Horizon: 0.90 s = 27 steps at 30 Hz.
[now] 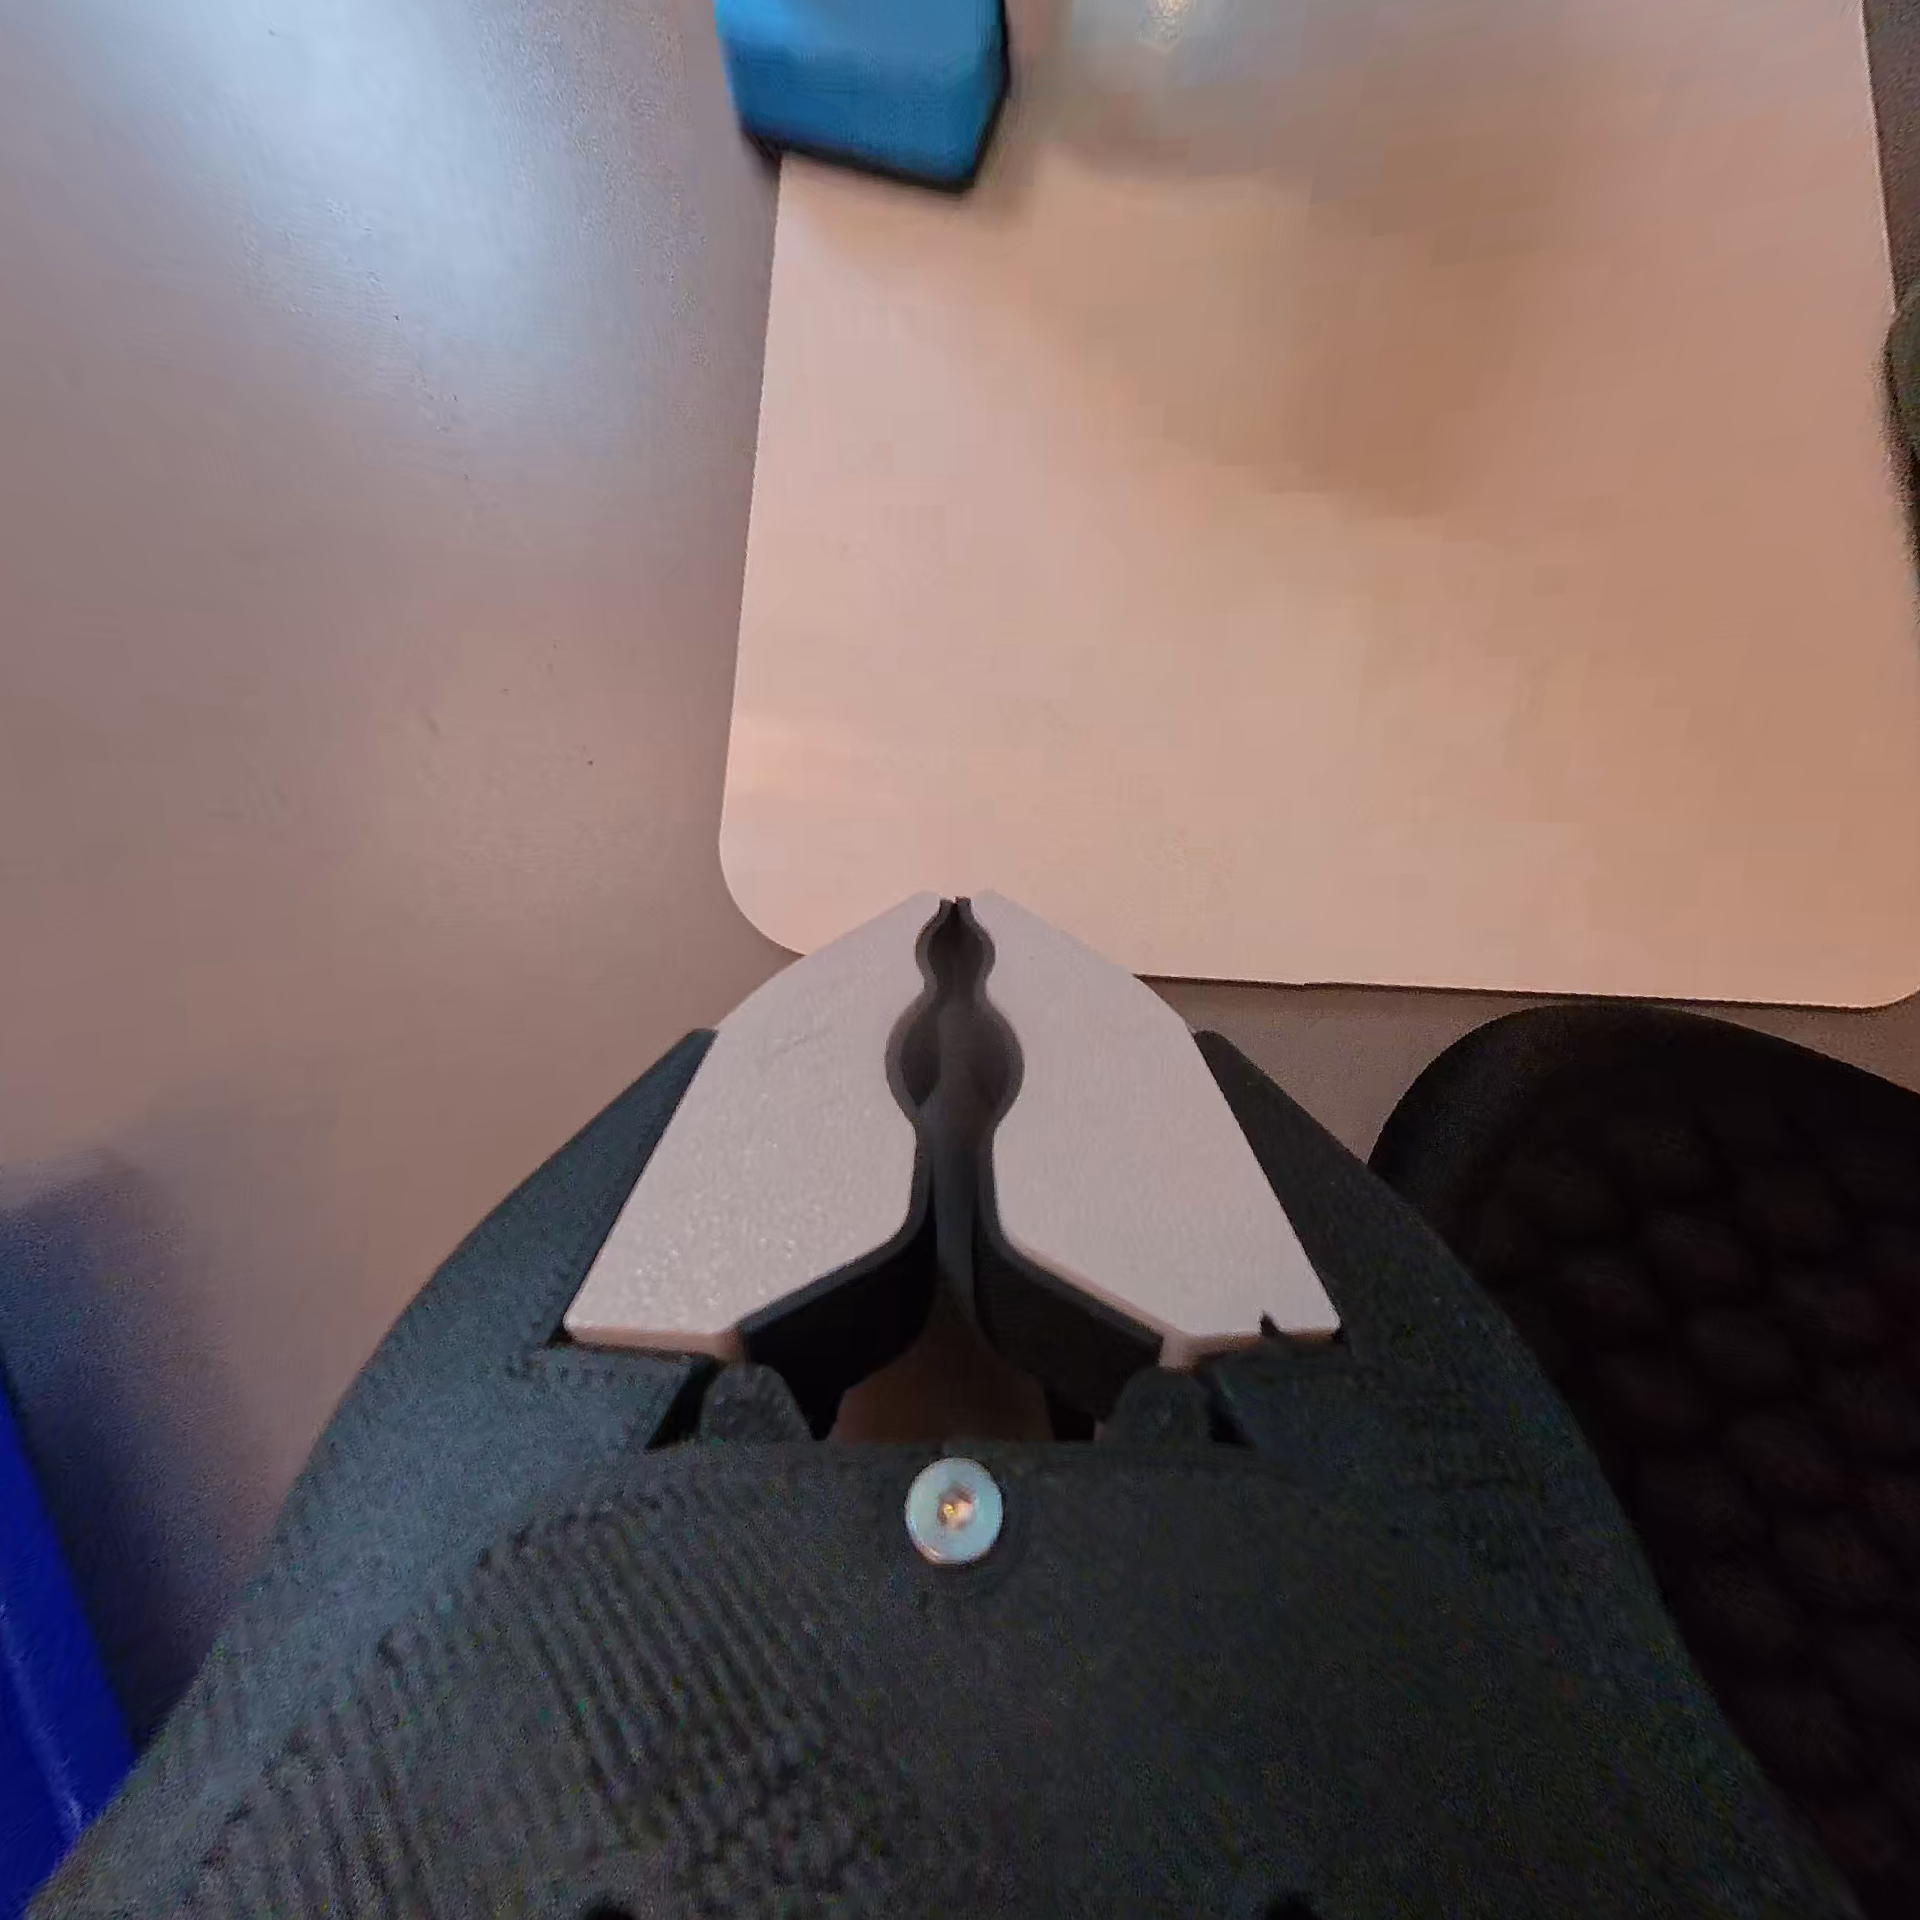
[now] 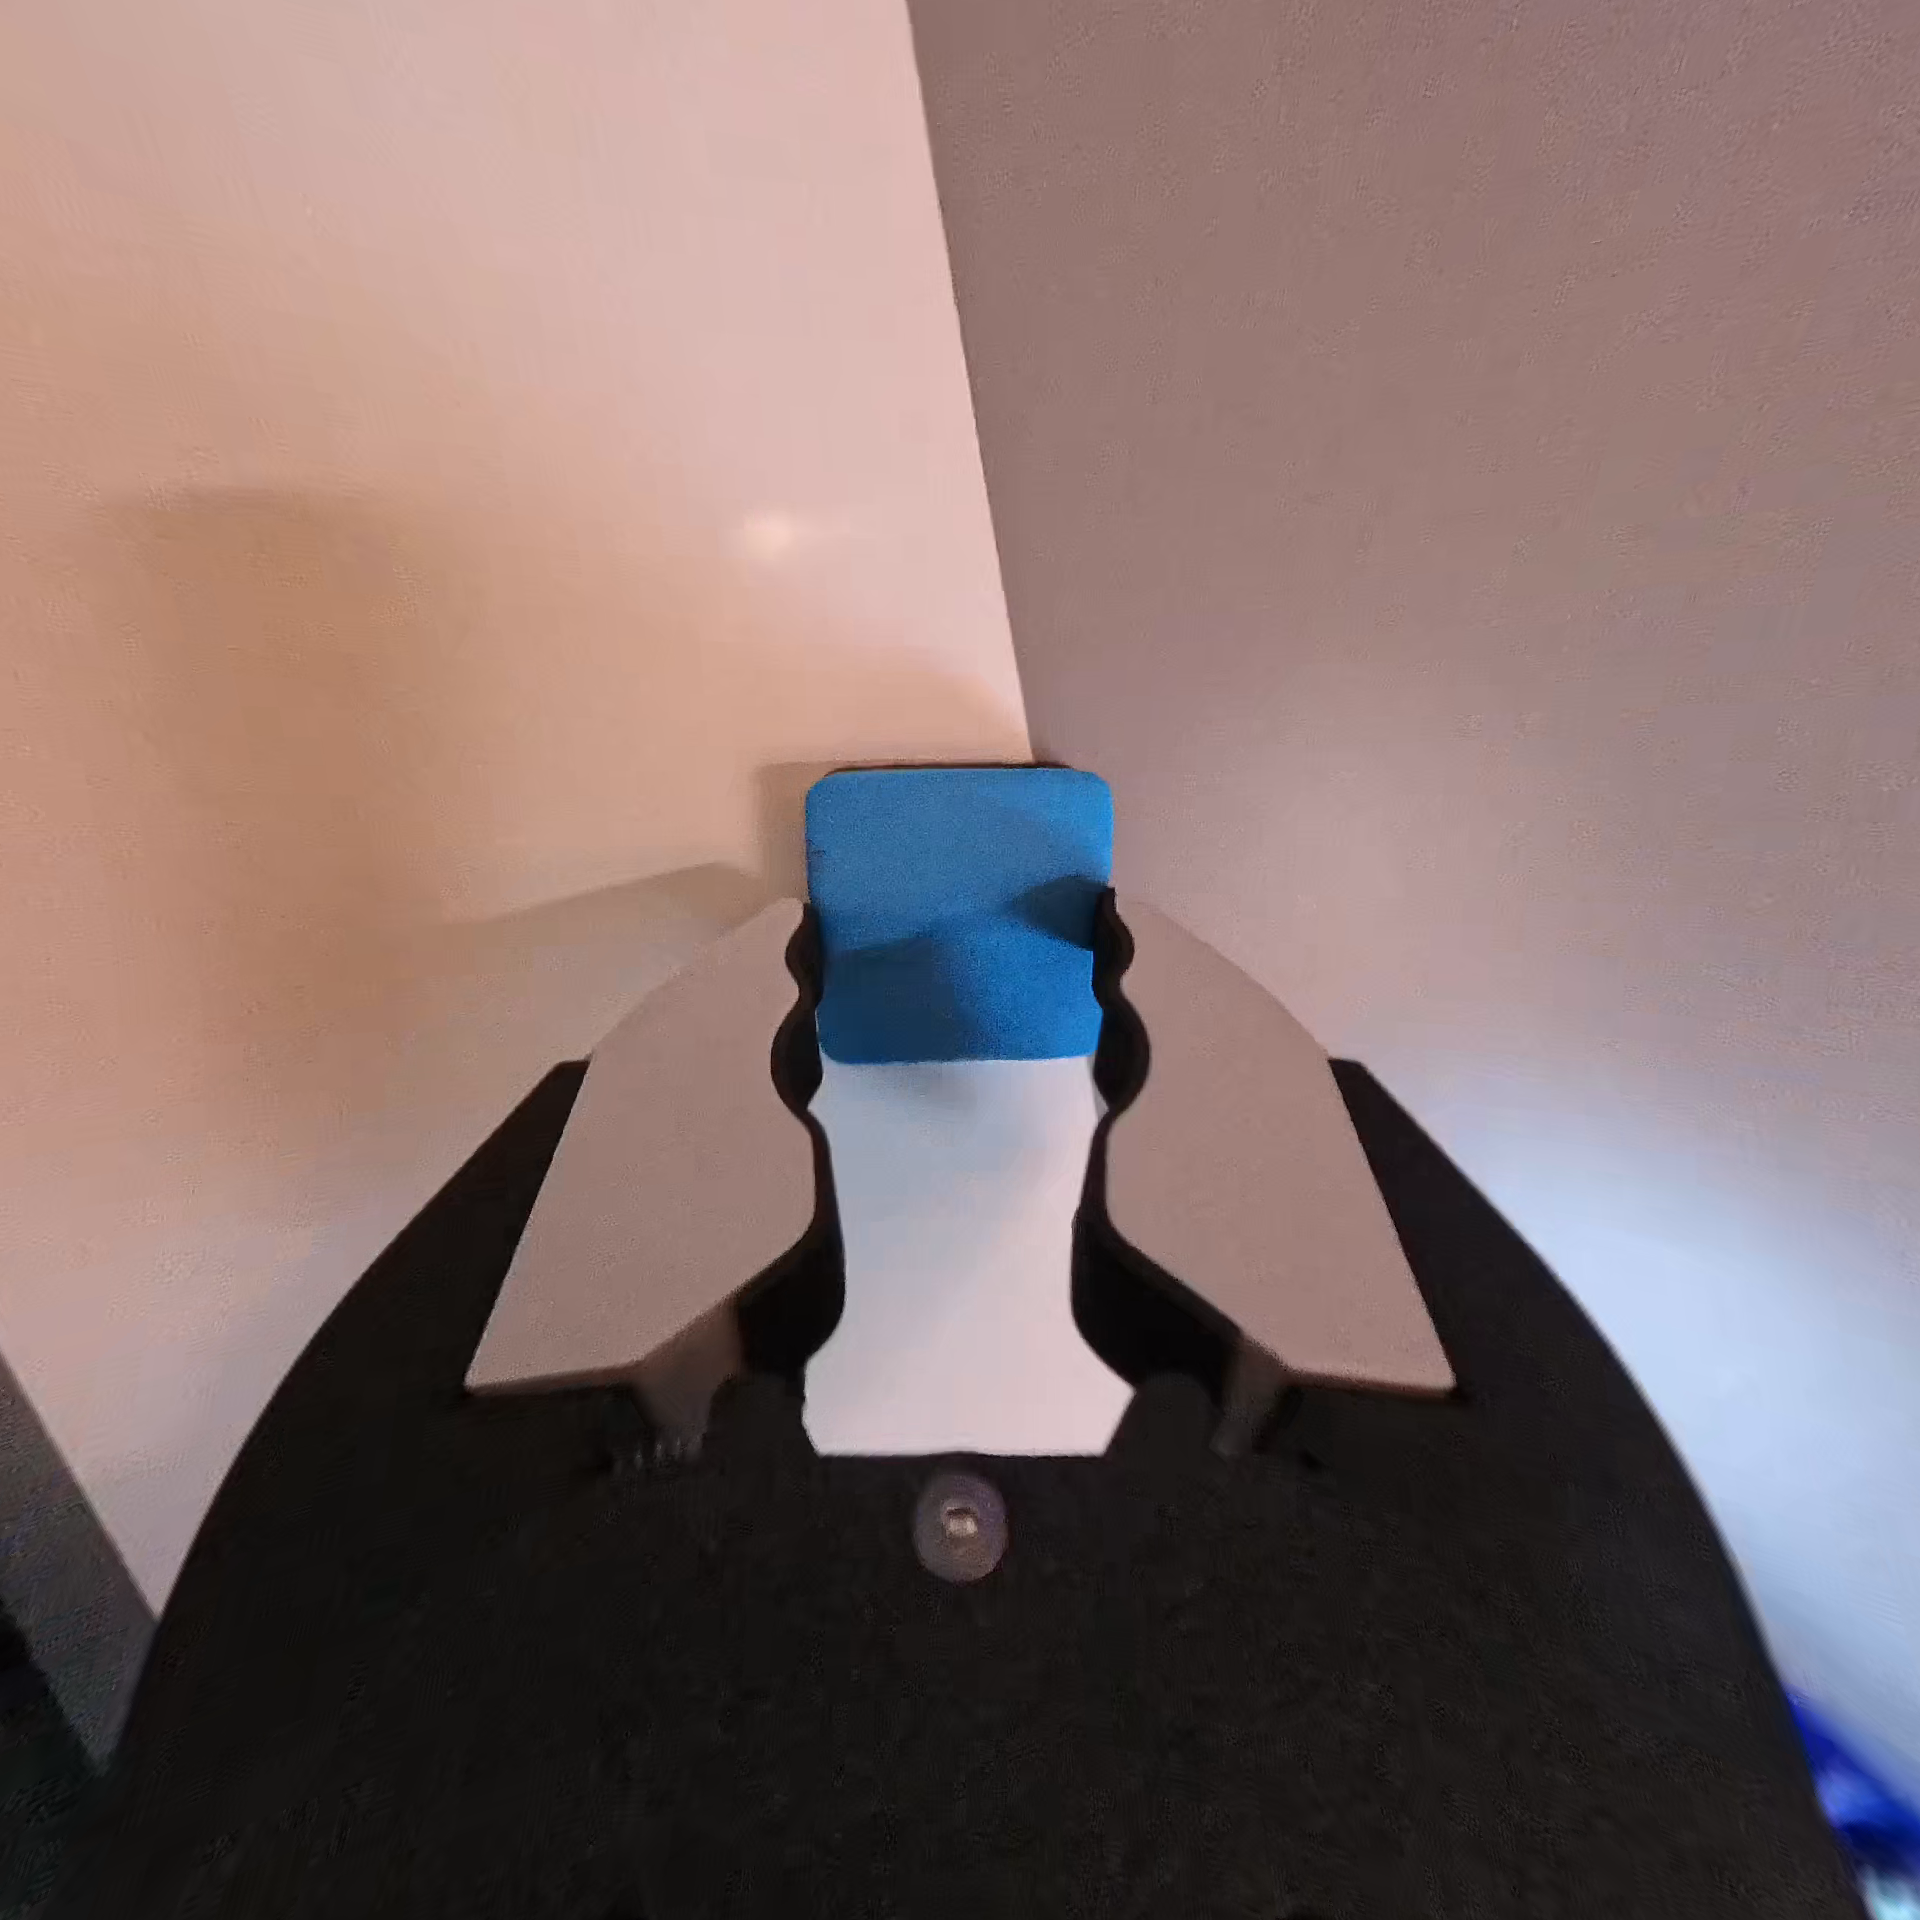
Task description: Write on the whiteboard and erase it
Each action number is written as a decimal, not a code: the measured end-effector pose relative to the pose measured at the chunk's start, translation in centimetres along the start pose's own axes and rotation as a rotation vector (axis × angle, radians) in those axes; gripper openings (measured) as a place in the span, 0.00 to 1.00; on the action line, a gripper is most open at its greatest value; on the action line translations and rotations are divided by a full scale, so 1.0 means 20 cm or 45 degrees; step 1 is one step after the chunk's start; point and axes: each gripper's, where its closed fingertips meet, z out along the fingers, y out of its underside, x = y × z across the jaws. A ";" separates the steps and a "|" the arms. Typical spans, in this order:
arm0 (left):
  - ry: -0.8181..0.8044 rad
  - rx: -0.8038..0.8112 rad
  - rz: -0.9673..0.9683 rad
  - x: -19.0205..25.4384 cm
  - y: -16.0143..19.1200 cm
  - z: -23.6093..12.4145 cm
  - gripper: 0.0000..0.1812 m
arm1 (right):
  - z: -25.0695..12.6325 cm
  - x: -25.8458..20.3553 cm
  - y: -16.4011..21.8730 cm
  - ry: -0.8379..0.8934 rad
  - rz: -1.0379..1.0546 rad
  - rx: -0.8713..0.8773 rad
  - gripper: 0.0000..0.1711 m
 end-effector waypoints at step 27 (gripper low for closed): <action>-0.156 -0.104 -0.026 -0.19 -0.15 0.12 0.00 | -0.16 0.02 0.45 0.133 0.198 0.044 0.30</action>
